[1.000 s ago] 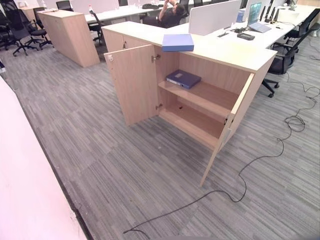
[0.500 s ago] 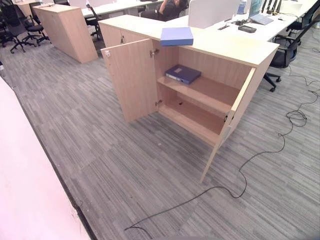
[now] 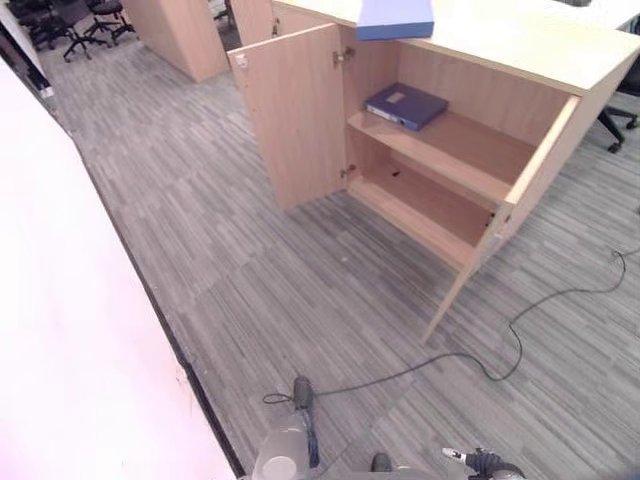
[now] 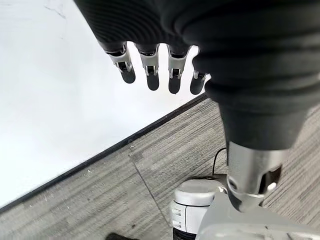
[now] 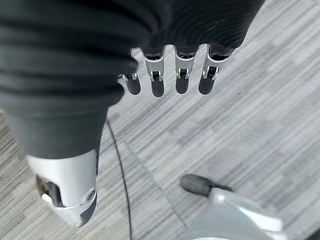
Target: Put the empty folder in the office cabinet
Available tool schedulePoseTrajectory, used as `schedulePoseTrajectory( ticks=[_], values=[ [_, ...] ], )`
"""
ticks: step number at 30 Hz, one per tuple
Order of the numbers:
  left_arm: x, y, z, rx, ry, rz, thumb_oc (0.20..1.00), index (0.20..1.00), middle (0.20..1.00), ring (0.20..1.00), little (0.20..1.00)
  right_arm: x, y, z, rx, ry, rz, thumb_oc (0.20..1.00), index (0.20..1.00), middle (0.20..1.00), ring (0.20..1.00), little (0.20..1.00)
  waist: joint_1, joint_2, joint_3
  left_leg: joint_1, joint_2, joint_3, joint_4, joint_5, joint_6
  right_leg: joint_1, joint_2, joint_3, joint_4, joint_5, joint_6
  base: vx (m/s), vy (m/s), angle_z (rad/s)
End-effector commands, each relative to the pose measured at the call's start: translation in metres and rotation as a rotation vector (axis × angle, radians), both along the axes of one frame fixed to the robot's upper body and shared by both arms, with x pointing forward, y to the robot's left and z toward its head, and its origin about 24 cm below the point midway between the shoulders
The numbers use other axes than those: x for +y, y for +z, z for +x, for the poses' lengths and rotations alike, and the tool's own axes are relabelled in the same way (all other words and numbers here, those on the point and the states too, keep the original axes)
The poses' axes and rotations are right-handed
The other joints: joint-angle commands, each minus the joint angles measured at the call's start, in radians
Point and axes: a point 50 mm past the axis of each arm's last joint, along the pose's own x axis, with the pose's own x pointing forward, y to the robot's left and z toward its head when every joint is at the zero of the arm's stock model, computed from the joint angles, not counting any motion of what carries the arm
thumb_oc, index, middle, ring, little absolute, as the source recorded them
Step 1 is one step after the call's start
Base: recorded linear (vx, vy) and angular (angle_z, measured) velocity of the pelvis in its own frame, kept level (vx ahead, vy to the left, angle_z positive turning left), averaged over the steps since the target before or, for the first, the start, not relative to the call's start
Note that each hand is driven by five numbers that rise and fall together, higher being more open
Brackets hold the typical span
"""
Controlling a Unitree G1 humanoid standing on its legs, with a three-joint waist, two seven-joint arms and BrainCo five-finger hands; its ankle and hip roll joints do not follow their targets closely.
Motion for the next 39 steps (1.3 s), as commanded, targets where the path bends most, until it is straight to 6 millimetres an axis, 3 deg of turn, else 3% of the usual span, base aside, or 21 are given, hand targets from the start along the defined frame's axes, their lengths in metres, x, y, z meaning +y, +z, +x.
schedulePoseTrajectory(
  ticks=[1, 5, 8, 9, 10, 11, 12, 13, 15, 17, 20, 22, 25, 29, 34, 39],
  values=[
    [0.012, 0.002, -0.009, 0.002, 0.055, 0.036, 1.0, 1.0, 1.0, 1.0, 1.0, -0.002, -0.004, -0.027, 0.06, -0.004, -0.017, 1.0, 1.0, 1.0, 1.0, 1.0, -0.002, -0.013, -0.1, -0.01, -0.001, -0.008, 0.023, 0.111, 0.021, 0.011, -0.086, 0.016, 0.012, -0.015, 0.14, 0.23, 0.139, -0.3],
    [0.019, 0.004, -0.002, -0.023, 0.056, 0.059, 1.0, 1.0, 1.0, 1.0, 1.0, 0.008, -0.007, -0.03, 0.081, 0.016, 0.018, 1.0, 1.0, 1.0, 1.0, 1.0, 0.012, -0.043, -0.151, 0.042, -0.048, -0.023, 0.023, 0.059, 0.051, -0.015, -0.188, 0.029, 0.008, 0.011, 0.205, 0.31, 0.25, -0.3],
    [0.024, 0.007, 0.01, -0.056, 0.043, 0.076, 1.0, 1.0, 1.0, 1.0, 1.0, 0.012, -0.007, -0.023, 0.06, 0.027, 0.027, 1.0, 1.0, 1.0, 1.0, 1.0, 0.011, -0.059, -0.163, 0.058, -0.091, -0.026, 0.024, 0.017, 0.074, -0.036, -0.25, 0.038, 0.009, 0.053, 0.239, 0.14, 0.177, -0.34],
    [0.024, 0.007, 0.01, -0.056, 0.043, 0.076, 1.0, 1.0, 1.0, 1.0, 1.0, 0.012, -0.007, -0.023, 0.06, 0.027, 0.027, 1.0, 1.0, 1.0, 1.0, 1.0, 0.011, -0.06, -0.164, 0.058, -0.092, -0.025, 0.024, 0.016, 0.075, -0.036, -0.252, 0.038, 0.009, 0.052, 0.24, 0.23, 0.306, -0.63],
    [0.027, 0.009, 0.019, -0.083, 0.038, 0.088, 1.0, 1.0, 1.0, 1.0, 1.0, 0.014, -0.007, -0.015, 0.039, 0.048, 0.033, 1.0, 1.0, 1.0, 1.0, 1.0, 0.015, -0.073, -0.174, 0.07, -0.152, -0.042, 0.036, -0.031, 0.104, -0.056, -0.335, 0.043, 0.045, 0.128, 0.268, 0.21, 0.304, -0.37],
    [0.027, 0.01, 0.021, -0.09, 0.038, 0.09, 1.0, 1.0, 1.0, 1.0, 1.0, 0.015, -0.006, -0.012, 0.032, 0.055, 0.034, 1.0, 1.0, 1.0, 1.0, 1.0, 0.019, -0.078, -0.178, 0.072, -0.173, -0.046, 0.039, -0.043, 0.114, -0.063, -0.368, 0.043, 0.067, 0.171, 0.276, 0.24, 0.363, 0.38],
    [0.028, 0.01, 0.023, -0.093, 0.036, 0.092, 1.0, 1.0, 1.0, 1.0, 1.0, 0.015, -0.006, -0.009, 0.027, 0.061, 0.034, 1.0, 1.0, 1.0, 1.0, 1.0, 0.022, -0.085, -0.176, 0.086, -0.196, -0.053, 0.042, -0.059, 0.126, -0.071, -0.4, 0.042, 0.097, 0.215, 0.278, 0.15, 0.291, 0.68],
    [0.029, 0.01, 0.022, -0.094, 0.043, 0.091, 1.0, 1.0, 1.0, 1.0, 1.0, 0.016, -0.005, -0.002, 0.011, 0.085, 0.035, 1.0, 1.0, 1.0, 1.0, 1.0, 0.034, -0.085, -0.176, 0.1, -0.23, -0.06, 0.047, -0.079, 0.15, -0.098, -0.47, 0.033, 0.169, 0.333, 0.272, 0.15, 0.292, 0.54],
    [0.031, 0.01, 0.018, -0.084, 0.048, 0.094, 1.0, 1.0, 1.0, 1.0, 1.0, 0.02, -0.004, 0.005, -0.011, 0.112, 0.039, 1.0, 1.0, 1.0, 1.0, 1.0, 0.048, -0.084, -0.165, 0.135, -0.243, -0.066, 0.041, -0.099, 0.162, -0.109, -0.516, -0.003, 0.213, 0.396, 0.257, 0.17, 0.231, 0.08],
    [0.032, 0.01, 0.014, -0.07, 0.046, 0.093, 1.0, 1.0, 1.0, 1.0, 1.0, 0.027, -0.003, 0.015, -0.04, 0.147, 0.052, 1.0, 1.0, 1.0, 1.0, 1.0, 0.043, -0.077, -0.16, 0.175, -0.239, -0.081, 0.025, -0.115, 0.165, -0.145, -0.482, -0.023, 0.215, 0.386, 0.236, 0.2, 0.113, 0.07],
    [0.034, 0.011, 0.019, -0.078, 0.012, 0.1, 1.0, 1.0, 1.0, 1.0, 1.0, 0.035, 0.001, 0.037, -0.113, 0.176, 0.068, 1.0, 1.0, 1.0, 1.0, 1.0, -0.003, -0.036, -0.112, 0.241, -0.206, -0.128, 0.015, -0.124, 0.17, -0.282, -0.27, 0.031, 0.234, 0.193, 0.183, 0.21, 0.04, 0.09],
    [0.032, 0.011, 0.021, -0.077, -0.014, 0.099, 1.0, 1.0, 1.0, 1.0, 1.0, 0.039, 0.004, 0.047, -0.143, 0.196, 0.077, 1.0, 1.0, 1.0, 1.0, 1.0, -0.036, -0.034, -0.068, 0.299, -0.216, -0.169, 0.015, -0.139, 0.175, -0.348, -0.152, 0.057, 0.211, 0.182, 0.176, 0.22, 0.04, 0.58],
    [0.03, 0.01, 0.019, -0.057, -0.053, 0.088, 1.0, 1.0, 1.0, 1.0, 1.0, 0.039, 0.004, 0.048, -0.142, 0.213, 0.08, 1.0, 1.0, 1.0, 1.0, 1.0, -0.069, -0.056, -0.042, 0.354, -0.25, -0.233, 0.018, -0.165, 0.183, -0.397, -0.036, 0.092, 0.128, 0.221, 0.184, 0.2, 0.03, 0.91],
    [0.031, 0.008, 0.003, 0.001, -0.073, 0.087, 1.0, 1.0, 1.0, 1.0, 1.0, 0.035, -0.002, 0.024, -0.08, 0.173, 0.091, 1.0, 1.0, 1.0, 1.0, 1.0, -0.079, -0.082, -0.067, 0.402, -0.268, -0.287, 0.025, -0.213, 0.196, -0.363, -0.004, 0.097, 0.029, 0.278, 0.178, 0.22, -0.061, 1.29],
    [0.029, 0.006, -0.005, 0.028, -0.072, 0.082, 1.0, 1.0, 1.0, 1.0, 1.0, 0.03, -0.006, 0.004, -0.027, 0.135, 0.09, 1.0, 1.0, 1.0, 1.0, 1.0, -0.082, -0.081, -0.1, 0.423, -0.238, -0.303, 0.013, -0.228, 0.182, -0.337, 0.015, 0.117, 0.01, 0.275, 0.173, 0.15, -0.084, 0.12],
    [0.026, 0.006, 0.0, 0.016, -0.1, 0.082, 1.0, 1.0, 1.0, 1.0, 1.0, 0.022, -0.007, -0.007, 0.008, 0.116, 0.075, 1.0, 1.0, 1.0, 1.0, 1.0, -0.087, -0.073, -0.109, 0.416, -0.209, -0.307, 0.013, -0.226, 0.159, -0.326, 0.021, 0.115, 0.027, 0.245, 0.159, 0.1, -0.098, -0.12]
  ],
)
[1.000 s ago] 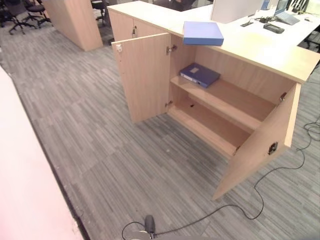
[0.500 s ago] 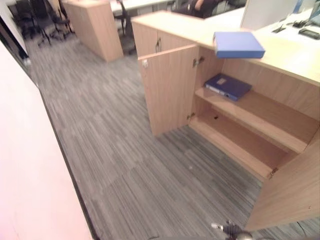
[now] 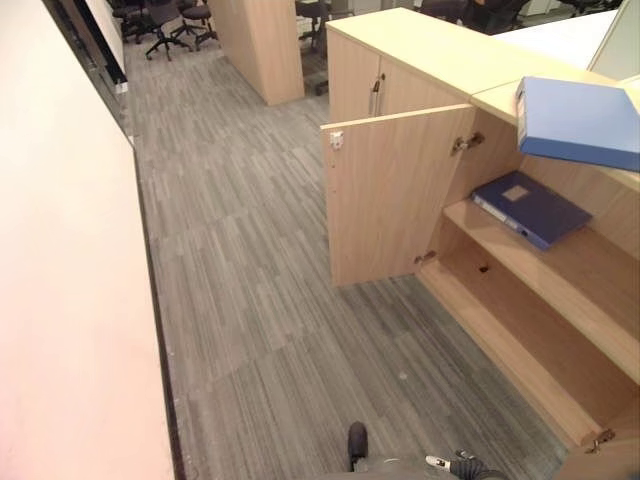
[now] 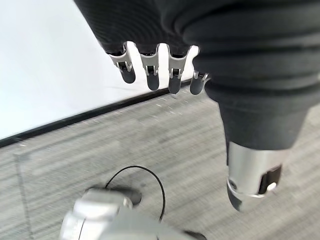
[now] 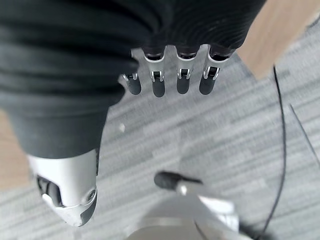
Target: Put the empty folder in the office cabinet
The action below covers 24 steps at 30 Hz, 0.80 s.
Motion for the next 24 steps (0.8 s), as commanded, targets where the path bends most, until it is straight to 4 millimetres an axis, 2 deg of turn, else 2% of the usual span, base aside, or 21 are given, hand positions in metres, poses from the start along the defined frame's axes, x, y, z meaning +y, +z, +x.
schedulePoseTrajectory(
  ticks=[1, 5, 6, 8, 9, 10, 11, 12, 13, 14, 16, 18, 19, 20, 21, 22, 23, 24],
  values=[
    [0.008, 0.003, 0.014, -0.028, -0.043, 0.035, 1.0, 1.0, 1.0, 1.0, 1.0, 0.0, -0.001, -0.004, 0.024, 0.001, -0.008, 1.0, 1.0, 1.0, 1.0, 1.0, -0.016, -0.002, -0.011, -0.013, -0.021, -0.018, -0.123, 0.063, 0.006, -0.024, -0.044, 0.007, 0.026, -0.046, 0.222, 0.03, -0.073, -0.03],
    [0.008, 0.005, 0.027, -0.064, -0.056, 0.044, 1.0, 1.0, 1.0, 1.0, 1.0, -0.003, -0.001, -0.007, 0.032, -0.019, -0.017, 1.0, 1.0, 1.0, 1.0, 1.0, -0.024, -0.008, -0.009, -0.021, 0.017, -0.017, -0.123, 0.06, -0.027, -0.038, -0.048, -0.009, 0.071, -0.087, 0.204, 0.07, -0.149, 0.02],
    [0.007, 0.006, 0.032, -0.077, -0.059, 0.046, 1.0, 1.0, 1.0, 1.0, 1.0, -0.004, -0.002, -0.011, 0.045, -0.03, -0.02, 1.0, 1.0, 1.0, 1.0, 1.0, -0.026, -0.014, -0.005, -0.018, 0.053, -0.003, -0.113, 0.054, -0.052, -0.032, -0.05, -0.013, 0.096, -0.116, 0.196, 0.11, -0.205, 0.17],
    [0.007, 0.006, 0.033, -0.081, -0.059, 0.049, 1.0, 1.0, 1.0, 1.0, 1.0, -0.005, -0.002, -0.015, 0.054, -0.044, -0.018, 1.0, 1.0, 1.0, 1.0, 1.0, -0.031, -0.022, 0.001, -0.039, 0.087, 0.029, -0.032, 0.053, -0.077, -0.012, -0.056, -0.015, 0.108, -0.138, 0.189, 0.08, -0.141, 0.31],
    [0.007, 0.006, 0.033, -0.081, -0.059, 0.049, 1.0, 1.0, 1.0, 1.0, 1.0, -0.005, -0.002, -0.015, 0.054, -0.044, -0.018, 1.0, 1.0, 1.0, 1.0, 1.0, -0.031, -0.022, 0.002, -0.04, 0.088, 0.029, -0.028, 0.05, -0.077, -0.011, -0.056, -0.015, 0.108, -0.138, 0.189, 0.04, -0.082, 0.31],
    [0.008, 0.006, 0.035, -0.087, -0.058, 0.049, 1.0, 1.0, 1.0, 1.0, 1.0, -0.005, -0.002, -0.017, 0.057, -0.049, -0.019, 1.0, 1.0, 1.0, 1.0, 1.0, -0.032, -0.031, 0.011, -0.079, 0.104, 0.058, 0.064, 0.077, -0.089, 0.008, -0.065, -0.015, 0.112, -0.147, 0.184, 0.03, -0.086, 0.17],
    [0.008, 0.006, 0.036, -0.092, -0.056, 0.049, 1.0, 1.0, 1.0, 1.0, 1.0, -0.006, -0.002, -0.017, 0.057, -0.051, -0.021, 1.0, 1.0, 1.0, 1.0, 1.0, -0.03, -0.038, 0.019, -0.11, 0.112, 0.074, 0.133, 0.101, -0.085, 0.022, -0.07, -0.014, 0.11, -0.152, 0.181, 0.05, -0.152, 0.09],
    [0.008, 0.007, 0.038, -0.101, -0.055, 0.049, 1.0, 1.0, 1.0, 1.0, 1.0, -0.007, -0.002, -0.016, 0.057, -0.054, -0.024, 1.0, 1.0, 1.0, 1.0, 1.0, -0.023, -0.054, 0.029, -0.151, 0.123, 0.09, 0.215, 0.138, -0.066, 0.042, -0.073, -0.008, 0.107, -0.158, 0.172, 0.05, -0.144, -0.01],
    [0.008, 0.007, 0.039, -0.104, -0.054, 0.051, 1.0, 1.0, 1.0, 1.0, 1.0, -0.008, -0.002, -0.016, 0.057, -0.058, -0.027, 1.0, 1.0, 1.0, 1.0, 1.0, -0.016, -0.064, 0.034, -0.195, 0.127, 0.107, 0.282, 0.149, -0.045, 0.053, -0.078, -0.004, 0.105, -0.162, 0.165, 0.13, -0.147, -0.21],
    [0.008, 0.007, 0.037, -0.102, -0.044, 0.049, 1.0, 1.0, 1.0, 1.0, 1.0, -0.011, -0.001, -0.018, 0.063, -0.068, -0.036, 1.0, 1.0, 1.0, 1.0, 1.0, -0.002, -0.085, 0.039, -0.297, 0.118, 0.145, 0.354, 0.151, -0.009, 0.078, -0.1, 0.013, 0.1, -0.168, 0.157, 0.15, -0.078, -0.39],
    [0.007, 0.007, 0.036, -0.106, -0.035, 0.046, 1.0, 1.0, 1.0, 1.0, 1.0, -0.014, 0.0, -0.02, 0.067, -0.071, -0.043, 1.0, 1.0, 1.0, 1.0, 1.0, 0.014, -0.09, 0.044, -0.373, 0.106, 0.151, 0.327, 0.151, -0.012, 0.105, -0.109, 0.031, 0.09, -0.178, 0.16, 0.17, 0.005, -0.37],
    [0.007, 0.006, 0.036, -0.107, -0.03, 0.045, 1.0, 1.0, 1.0, 1.0, 1.0, -0.014, 0.0, -0.02, 0.07, -0.069, -0.047, 1.0, 1.0, 1.0, 1.0, 1.0, 0.024, -0.086, 0.045, -0.393, 0.088, 0.134, 0.267, 0.16, -0.02, 0.119, -0.107, 0.043, 0.081, -0.184, 0.163, 0.17, 0.062, -0.18],
    [0.007, 0.006, 0.035, -0.109, -0.016, 0.043, 1.0, 1.0, 1.0, 1.0, 1.0, -0.016, 0.0, -0.021, 0.073, -0.064, -0.054, 1.0, 1.0, 1.0, 1.0, 1.0, 0.043, -0.061, 0.04, -0.401, 0.075, 0.08, 0.151, 0.218, -0.054, 0.145, -0.09, 0.068, 0.069, -0.201, 0.165, 0.22, 0.108, -0.21],
    [0.006, 0.006, 0.035, -0.114, -0.008, 0.04, 1.0, 1.0, 1.0, 1.0, 1.0, -0.017, 0.0, -0.021, 0.073, -0.061, -0.06, 1.0, 1.0, 1.0, 1.0, 1.0, 0.054, -0.045, 0.036, -0.42, 0.068, 0.04, 0.086, 0.261, -0.072, 0.162, -0.083, 0.087, 0.062, -0.212, 0.167, 0.31, 0.143, -0.26],
    [0.005, 0.006, 0.035, -0.117, -0.004, 0.037, 1.0, 1.0, 1.0, 1.0, 1.0, -0.019, 0.001, -0.022, 0.078, -0.065, -0.067, 1.0, 1.0, 1.0, 1.0, 1.0, 0.061, -0.039, 0.035, -0.437, 0.062, 0.012, 0.047, 0.278, -0.083, 0.181, -0.084, 0.099, 0.055, -0.221, 0.168, 0.18, 0.076, -0.54],
    [0.005, 0.006, 0.035, -0.117, -0.004, 0.037, 1.0, 1.0, 1.0, 1.0, 1.0, -0.019, 0.001, -0.022, 0.078, -0.065, -0.067, 1.0, 1.0, 1.0, 1.0, 1.0, 0.061, -0.041, 0.038, -0.432, 0.06, 0.012, 0.045, 0.278, -0.082, 0.186, -0.086, 0.098, 0.054, -0.222, 0.168, 0.24, 0.1, -0.7],
    [0.003, 0.004, 0.029, -0.096, 0.007, 0.027, 1.0, 1.0, 1.0, 1.0, 1.0, -0.018, 0.0, -0.026, 0.085, -0.075, -0.063, 1.0, 1.0, 1.0, 1.0, 1.0, 0.067, -0.027, 0.023, -0.418, 0.057, -0.043, -0.018, 0.288, -0.088, 0.202, -0.076, 0.133, 0.048, -0.231, 0.173, 0.24, 0.128, -0.67],
    [0.002, 0.003, 0.026, -0.087, 0.015, 0.026, 1.0, 1.0, 1.0, 1.0, 1.0, -0.017, -0.001, -0.029, 0.09, -0.084, -0.059, 1.0, 1.0, 1.0, 1.0, 1.0, 0.062, -0.02, 0.016, -0.391, 0.062, -0.045, -0.029, 0.294, -0.088, 0.209, -0.079, 0.138, 0.048, -0.234, 0.179, 0.24, 0.127, -0.58]
  ],
)
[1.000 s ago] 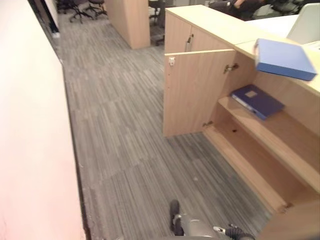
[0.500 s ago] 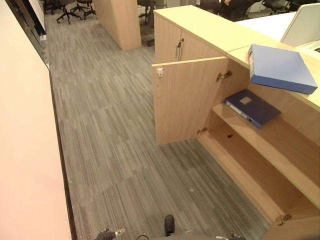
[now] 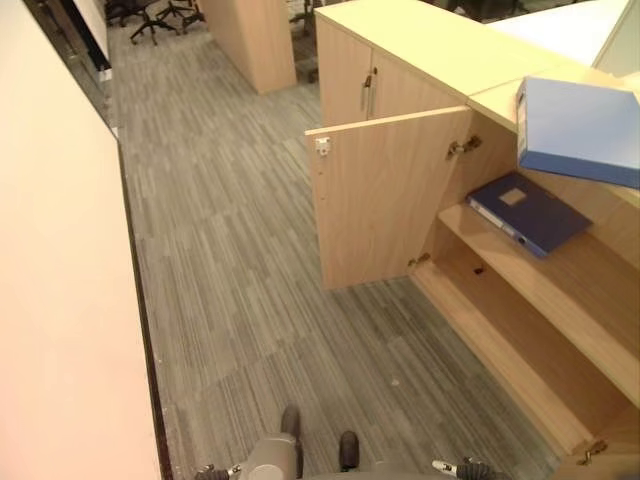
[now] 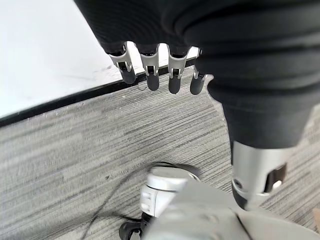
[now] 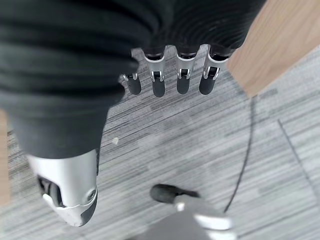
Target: Put the empty folder in the office cabinet
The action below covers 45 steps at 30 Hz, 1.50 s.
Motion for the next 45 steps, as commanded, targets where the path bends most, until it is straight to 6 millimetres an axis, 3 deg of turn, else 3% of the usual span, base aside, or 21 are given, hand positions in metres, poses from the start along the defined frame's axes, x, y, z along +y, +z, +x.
schedulePoseTrajectory(
  ticks=[1, 5, 6, 13, 16, 19, 21, 23, 25, 27, 29, 30, 32, 33, 34, 35, 37, 38, 39, 42, 45],
  values=[
    [0.007, 0.001, -0.009, 0.004, 0.033, 0.021, 1.0, 1.0, 1.0, 1.0, 1.0, -0.007, -0.003, -0.034, 0.061, -0.066, -0.024, 1.0, 1.0, 1.0, 1.0, 1.0, 0.005, -0.017, -0.047, 0.001, -0.007, -0.019, 0.096, 0.009, 0.081, 0.087, -0.086, 0.026, 0.054, -0.134, 0.153, 0.17, 0.1, -0.77],
    [0.009, 0.001, -0.009, 0.005, 0.022, 0.027, 1.0, 1.0, 1.0, 1.0, 1.0, -0.004, -0.004, -0.036, 0.063, -0.073, -0.014, 1.0, 1.0, 1.0, 1.0, 1.0, 0.001, -0.014, -0.07, 0.054, -0.011, -0.018, 0.065, -0.005, 0.092, 0.088, -0.106, 0.046, 0.035, -0.127, 0.163, 0.16, 0.148, -0.59],
    [0.011, 0.003, 0.001, -0.024, 0.009, 0.036, 1.0, 1.0, 1.0, 1.0, 1.0, -0.001, -0.005, -0.033, 0.06, -0.069, -0.003, 1.0, 1.0, 1.0, 1.0, 1.0, 0.0, -0.012, -0.079, 0.085, -0.023, 0.007, 0.055, -0.027, 0.109, 0.072, -0.133, 0.064, 0.027, -0.112, 0.19, 0.13, 0.239, -0.3],
    [0.016, 0.007, 0.016, -0.07, -0.008, 0.056, 1.0, 1.0, 1.0, 1.0, 1.0, 0.003, -0.003, -0.012, 0.002, -0.051, 0.004, 1.0, 1.0, 1.0, 1.0, 1.0, 0.004, -0.004, -0.087, 0.09, -0.058, 0.067, 0.071, -0.082, 0.148, 0.012, -0.203, 0.099, 0.044, -0.083, 0.242, 0.05, 0.207, -0.7],
    [0.02, 0.008, 0.014, -0.056, -0.012, 0.065, 1.0, 1.0, 1.0, 1.0, 1.0, 0.003, 0.0, 0.0, -0.036, -0.052, 0.006, 1.0, 1.0, 1.0, 1.0, 1.0, 0.006, 0.004, -0.076, 0.085, -0.07, 0.115, 0.106, -0.123, 0.169, -0.048, -0.273, 0.1, 0.106, -0.034, 0.276, 0.01, 0.176, -0.5],
    [0.031, 0.009, 0.002, -0.02, 0.006, 0.089, 1.0, 1.0, 1.0, 1.0, 1.0, 0.006, 0.0, 0.004, -0.064, -0.06, 0.018, 1.0, 1.0, 1.0, 1.0, 1.0, 0.034, 0.007, -0.064, 0.101, -0.023, 0.204, 0.11, -0.145, 0.153, -0.056, -0.346, -0.196, 0.103, -0.011, 0.254, 0.0, 0.076, -1.04],
    [0.034, 0.009, -0.002, -0.007, 0.014, 0.093, 1.0, 1.0, 1.0, 1.0, 1.0, 0.009, 0.0, 0.006, -0.07, -0.039, 0.021, 1.0, 1.0, 1.0, 1.0, 1.0, 0.03, -0.007, -0.066, 0.124, -0.02, 0.245, 0.101, -0.153, 0.15, -0.074, -0.315, -0.284, 0.085, -0.009, 0.256, 0.05, 0.074, -0.94],
    [0.035, 0.01, 0.001, -0.006, -0.003, 0.095, 1.0, 1.0, 1.0, 1.0, 1.0, 0.012, 0.001, 0.016, -0.091, -0.005, 0.021, 1.0, 1.0, 1.0, 1.0, 1.0, 0.005, -0.025, -0.056, 0.21, -0.037, 0.296, 0.07, -0.201, 0.151, -0.172, -0.2, -0.419, 0.066, 0.007, 0.258, 0.25, 0.082, -1.18],
    [0.033, 0.01, 0.006, -0.007, -0.038, 0.09, 1.0, 1.0, 1.0, 1.0, 1.0, 0.012, 0.001, 0.016, -0.089, -0.002, 0.018, 1.0, 1.0, 1.0, 1.0, 1.0, -0.004, -0.029, -0.049, 0.257, -0.038, 0.32, 0.054, -0.214, 0.149, -0.185, -0.18, -0.526, 0.05, 0.018, 0.261, 0.3, -0.038, -0.61],
    [0.026, 0.009, 0.011, -0.006, -0.113, 0.076, 1.0, 1.0, 1.0, 1.0, 1.0, 0.01, -0.001, 0.004, -0.05, -0.008, 0.013, 1.0, 1.0, 1.0, 1.0, 1.0, -0.027, -0.033, -0.062, 0.323, -0.038, 0.322, 0.031, -0.246, 0.151, -0.152, -0.138, -0.491, 0.019, 0.006, 0.243, 0.39, -0.141, -0.15],
    [0.017, 0.007, 0.015, -0.007, -0.165, 0.041, 1.0, 1.0, 1.0, 1.0, 1.0, 0.005, -0.003, -0.01, -0.012, -0.035, 0.002, 1.0, 1.0, 1.0, 1.0, 1.0, -0.053, -0.027, -0.085, 0.373, 0.018, 0.343, 0.038, -0.283, 0.118, -0.127, -0.121, -0.468, 0.023, 0.0, 0.228, 0.39, -0.255, -0.22],
    [0.015, 0.007, 0.016, -0.011, -0.181, 0.031, 1.0, 1.0, 1.0, 1.0, 1.0, 0.004, -0.003, -0.014, 0.003, -0.045, 0.007, 1.0, 1.0, 1.0, 1.0, 1.0, -0.064, -0.03, -0.085, 0.364, 0.071, 0.37, 0.128, -0.312, 0.093, -0.108, -0.116, -0.456, 0.038, -0.018, 0.219, 0.31, -0.358, -0.22],
    [0.015, 0.008, 0.024, -0.039, -0.174, 0.026, 1.0, 1.0, 1.0, 1.0, 1.0, 0.002, -0.003, -0.013, 0.006, -0.039, 0.002, 1.0, 1.0, 1.0, 1.0, 1.0, -0.058, -0.055, -0.057, 0.243, 0.183, 0.386, 0.495, -0.267, 0.078, -0.049, -0.107, -0.438, 0.04, -0.044, 0.175, 0.23, -0.405, -0.54],
    [0.013, 0.009, 0.025, -0.054, -0.155, 0.023, 1.0, 1.0, 1.0, 1.0, 1.0, -0.002, 0.0, -0.008, -0.008, -0.034, -0.013, 1.0, 1.0, 1.0, 1.0, 1.0, -0.032, -0.068, -0.028, 0.134, 0.212, 0.347, 0.688, -0.188, 0.101, -0.006, -0.094, -0.416, 0.035, -0.073, 0.135, 0.12, -0.263, -0.93],
    [0.012, 0.008, 0.024, -0.054, -0.146, 0.018, 1.0, 1.0, 1.0, 1.0, 1.0, -0.003, 0.0, -0.007, -0.009, -0.033, -0.013, 1.0, 1.0, 1.0, 1.0, 1.0, -0.025, -0.069, -0.025, 0.088, 0.223, 0.338, 0.727, -0.179, 0.109, 0.008, -0.09, -0.402, 0.031, -0.084, 0.129, 0.18, -0.16, -1.18],
    [0.011, 0.007, 0.02, -0.046, -0.126, 0.01, 1.0, 1.0, 1.0, 1.0, 1.0, -0.005, 0.001, -0.006, -0.012, -0.026, -0.019, 1.0, 1.0, 1.0, 1.0, 1.0, -0.002, -0.077, -0.018, 0.008, 0.209, 0.329, 0.706, -0.189, 0.123, 0.042, -0.101, -0.372, 0.022, -0.096, 0.133, 0.24, 0.066, -0.95],
    [0.012, 0.006, 0.014, -0.039, -0.087, 0.008, 1.0, 1.0, 1.0, 1.0, 1.0, -0.01, 0.002, -0.006, -0.014, -0.021, -0.03, 1.0, 1.0, 1.0, 1.0, 1.0, 0.028, -0.077, -0.018, -0.015, 0.178, 0.307, 0.513, -0.156, 0.1, 0.078, -0.122, -0.343, 0.013, -0.117, 0.154, 0.27, 0.175, -0.8],
    [0.013, 0.005, 0.012, -0.041, -0.06, 0.005, 1.0, 1.0, 1.0, 1.0, 1.0, -0.012, 0.003, -0.006, -0.016, -0.016, -0.039, 1.0, 1.0, 1.0, 1.0, 1.0, 0.055, -0.059, -0.021, -0.036, 0.141, 0.259, 0.308, -0.039, 0.074, 0.086, -0.124, -0.331, 0.012, -0.122, 0.156, 0.3, 0.262, -0.76],
    [0.012, 0.005, 0.01, -0.043, -0.029, -0.001, 1.0, 1.0, 1.0, 1.0, 1.0, -0.014, 0.004, -0.007, -0.014, -0.015, -0.047, 1.0, 1.0, 1.0, 1.0, 1.0, 0.076, -0.038, -0.02, -0.047, 0.134, 0.188, 0.198, 0.015, 0.038, 0.116, -0.126, -0.312, 0.013, -0.142, 0.162, 0.3, 0.267, -0.57],
    [0.007, 0.001, -0.003, -0.022, 0.061, -0.025, 1.0, 1.0, 1.0, 1.0, 1.0, -0.015, 0.002, -0.016, 0.008, -0.03, -0.051, 1.0, 1.0, 1.0, 1.0, 1.0, 0.091, 0.001, -0.041, 0.0, 0.162, 0.119, 0.087, 0.048, 0.01, 0.156, -0.136, -0.286, 0.007, -0.167, 0.185, 0.29, 0.194, -0.78],
    [0.008, 0.001, -0.006, -0.01, 0.056, -0.024, 1.0, 1.0, 1.0, 1.0, 1.0, -0.013, 0.0, -0.025, 0.031, -0.043, -0.04, 1.0, 1.0, 1.0, 1.0, 1.0, 0.085, 0.003, -0.066, 0.062, 0.142, 0.114, 0.07, 0.03, 0.018, 0.152, -0.183, -0.275, 0.007, -0.15, 0.21, 0.24, 0.227, -0.33]
  ],
)
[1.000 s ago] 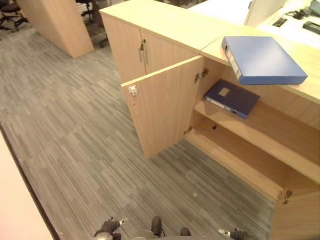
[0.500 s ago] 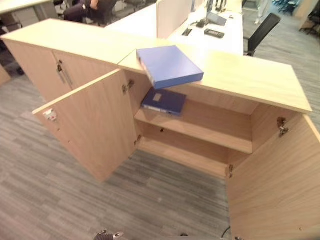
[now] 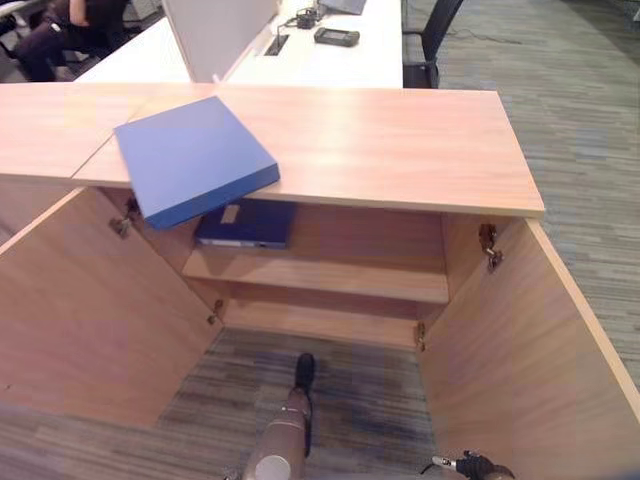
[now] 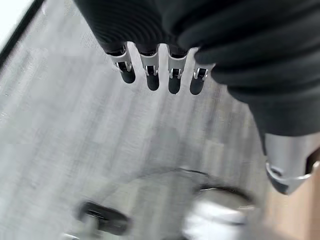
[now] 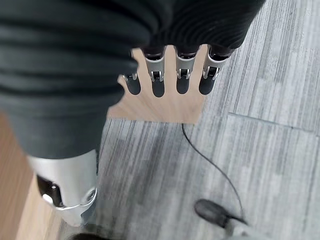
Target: Put the empty folder in the office cabinet
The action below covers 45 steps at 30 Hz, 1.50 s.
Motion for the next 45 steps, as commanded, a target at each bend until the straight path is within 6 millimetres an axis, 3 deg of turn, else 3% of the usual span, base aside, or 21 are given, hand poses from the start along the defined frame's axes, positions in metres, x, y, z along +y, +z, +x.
schedulePoseTrajectory(
  ticks=[1, 5, 10, 15, 17, 19, 20, 21, 26, 27, 32, 38, 40, 42, 43, 45],
  values=[
    [0.01, 0.006, 0.032, -0.09, -0.03, 0.034, 1.0, 1.0, 1.0, 1.0, 1.0, -0.005, 0.003, 0.007, -0.038, -0.014, -0.007, 1.0, 1.0, 1.0, 1.0, 1.0, 0.011, -0.044, -0.008, 0.082, 0.131, -0.02, 0.014, -0.071, -0.292, -0.157, -0.228, -0.05, -0.142, 0.134, 0.072, 0.19, 0.275, -0.38],
    [0.019, 0.012, 0.051, -0.14, -0.049, 0.067, 1.0, 1.0, 1.0, 1.0, 1.0, 0.003, 0.002, 0.019, -0.068, -0.007, 0.017, 1.0, 1.0, 1.0, 1.0, 1.0, 0.009, -0.067, -0.015, 0.095, 0.07, -0.004, 0.001, -0.119, -0.246, -0.213, -0.292, -0.024, -0.142, 0.176, 0.117, 0.06, 0.259, 0.13],
    [0.025, 0.015, 0.058, -0.159, -0.05, 0.083, 1.0, 1.0, 1.0, 1.0, 1.0, 0.007, 0.005, 0.038, -0.136, -0.022, 0.034, 1.0, 1.0, 1.0, 1.0, 1.0, -0.002, -0.092, -0.029, 0.088, -0.018, 0.011, 0.003, -0.171, -0.195, -0.277, -0.383, 0.006, -0.142, 0.255, 0.169, 0.03, 0.282, -0.07],
    [0.033, 0.017, 0.059, -0.16, -0.041, 0.106, 1.0, 1.0, 1.0, 1.0, 1.0, 0.012, 0.006, 0.05, -0.166, -0.012, 0.051, 1.0, 1.0, 1.0, 1.0, 1.0, 0.006, -0.098, -0.025, 0.088, -0.043, 0.03, 0.008, -0.191, -0.174, -0.317, -0.414, 0.002, -0.128, 0.308, 0.182, 0.01, 0.126, -0.02],
    [0.035, 0.018, 0.057, -0.153, -0.047, 0.111, 1.0, 1.0, 1.0, 1.0, 1.0, 0.015, 0.006, 0.05, -0.171, -0.022, 0.064, 1.0, 1.0, 1.0, 1.0, 1.0, -0.014, -0.094, -0.016, 0.101, -0.047, 0.014, 0.0, -0.188, -0.165, -0.343, -0.366, 0.082, -0.09, 0.288, 0.155, 0.03, 0.052, 0.05],
    [0.035, 0.018, 0.057, -0.15, -0.067, 0.112, 1.0, 1.0, 1.0, 1.0, 1.0, 0.016, 0.004, 0.046, -0.16, -0.026, 0.068, 1.0, 1.0, 1.0, 1.0, 1.0, -0.031, -0.088, -0.013, 0.118, -0.052, 0.004, -0.016, -0.182, -0.156, -0.369, -0.288, 0.164, -0.08, 0.251, 0.131, 0.03, 0.036, 0.21],
    [0.035, 0.018, 0.057, -0.149, -0.067, 0.112, 1.0, 1.0, 1.0, 1.0, 1.0, 0.016, 0.004, 0.046, -0.16, -0.026, 0.068, 1.0, 1.0, 1.0, 1.0, 1.0, -0.03, -0.087, -0.011, 0.122, -0.051, 0.005, -0.018, -0.182, -0.157, -0.368, -0.287, 0.165, -0.077, 0.249, 0.13, 0.01, 0.006, 0.37],
    [0.034, 0.018, 0.059, -0.152, -0.087, 0.108, 1.0, 1.0, 1.0, 1.0, 1.0, 0.016, 0.004, 0.043, -0.15, -0.027, 0.07, 1.0, 1.0, 1.0, 1.0, 1.0, -0.044, -0.082, 0.002, 0.138, -0.058, -0.012, -0.032, -0.175, -0.151, -0.394, -0.206, 0.207, -0.062, 0.229, 0.104, 0.02, -0.026, 0.33],
    [0.027, 0.016, 0.059, -0.148, -0.102, 0.092, 1.0, 1.0, 1.0, 1.0, 1.0, 0.015, 0.001, 0.031, -0.107, -0.023, 0.064, 1.0, 1.0, 1.0, 1.0, 1.0, -0.051, -0.079, 0.011, 0.163, -0.069, -0.05, -0.046, -0.17, -0.158, -0.339, -0.152, 0.19, -0.105, 0.216, 0.075, 0.03, -0.09, 0.35],
    [0.024, 0.013, 0.053, -0.134, -0.093, 0.078, 1.0, 1.0, 1.0, 1.0, 1.0, 0.014, -0.001, 0.019, -0.072, -0.026, 0.062, 1.0, 1.0, 1.0, 1.0, 1.0, -0.052, -0.079, 0.0, 0.18, -0.065, -0.06, -0.046, -0.174, -0.166, -0.312, -0.135, 0.173, -0.133, 0.22, 0.068, 0.07, -0.086, 0.24],
    [0.019, 0.01, 0.042, -0.096, -0.102, 0.061, 1.0, 1.0, 1.0, 1.0, 1.0, 0.012, -0.002, 0.011, -0.06, -0.048, 0.064, 1.0, 1.0, 1.0, 1.0, 1.0, -0.065, -0.077, -0.011, 0.202, -0.051, -0.075, -0.046, -0.175, -0.176, -0.285, -0.114, 0.154, -0.141, 0.211, 0.059, 0.06, -0.104, 0.11],
    [0.018, 0.01, 0.042, -0.095, -0.118, 0.061, 1.0, 1.0, 1.0, 1.0, 1.0, 0.009, -0.001, 0.007, -0.06, -0.054, 0.06, 1.0, 1.0, 1.0, 1.0, 1.0, -0.074, -0.068, -0.016, 0.213, -0.04, -0.084, -0.046, -0.168, -0.188, -0.277, -0.116, 0.129, -0.111, 0.186, 0.049, 0.03, -0.066, 0.11],
    [0.017, 0.011, 0.048, -0.11, -0.138, 0.062, 1.0, 1.0, 1.0, 1.0, 1.0, 0.004, 0.001, 0.01, -0.073, -0.066, 0.047, 1.0, 1.0, 1.0, 1.0, 1.0, -0.085, -0.065, 0.004, 0.204, -0.024, -0.051, -0.027, -0.16, -0.204, -0.293, -0.134, 0.107, -0.075, 0.172, 0.043, -0.11, -0.007, 0.1],
    [0.016, 0.012, 0.059, -0.138, -0.159, 0.067, 1.0, 1.0, 1.0, 1.0, 1.0, -0.007, 0.005, 0.018, -0.096, -0.078, 0.012, 1.0, 1.0, 1.0, 1.0, 1.0, -0.106, -0.075, 0.035, 0.121, 0.044, 0.087, 0.074, -0.159, -0.233, -0.322, -0.182, 0.071, -0.039, 0.164, 0.043, -0.21, 0.088, 0.38],
    [0.016, 0.013, 0.06, -0.143, -0.162, 0.072, 1.0, 1.0, 1.0, 1.0, 1.0, -0.01, 0.006, 0.018, -0.098, -0.086, 0.001, 1.0, 1.0, 1.0, 1.0, 1.0, -0.106, -0.078, 0.037, 0.116, 0.074, 0.109, 0.096, -0.162, -0.233, -0.331, -0.194, 0.07, -0.036, 0.165, 0.043, -0.15, 0.098, 0.53],
    [0.016, 0.013, 0.058, -0.143, -0.152, 0.07, 1.0, 1.0, 1.0, 1.0, 1.0, -0.016, 0.008, 0.018, -0.1, -0.105, -0.017, 1.0, 1.0, 1.0, 1.0, 1.0, -0.105, -0.081, 0.033, 0.119, 0.127, 0.068, 0.115, -0.158, -0.242, -0.342, -0.219, 0.079, -0.035, 0.171, 0.053, -0.04, 0.141, 0.4]
  ],
)
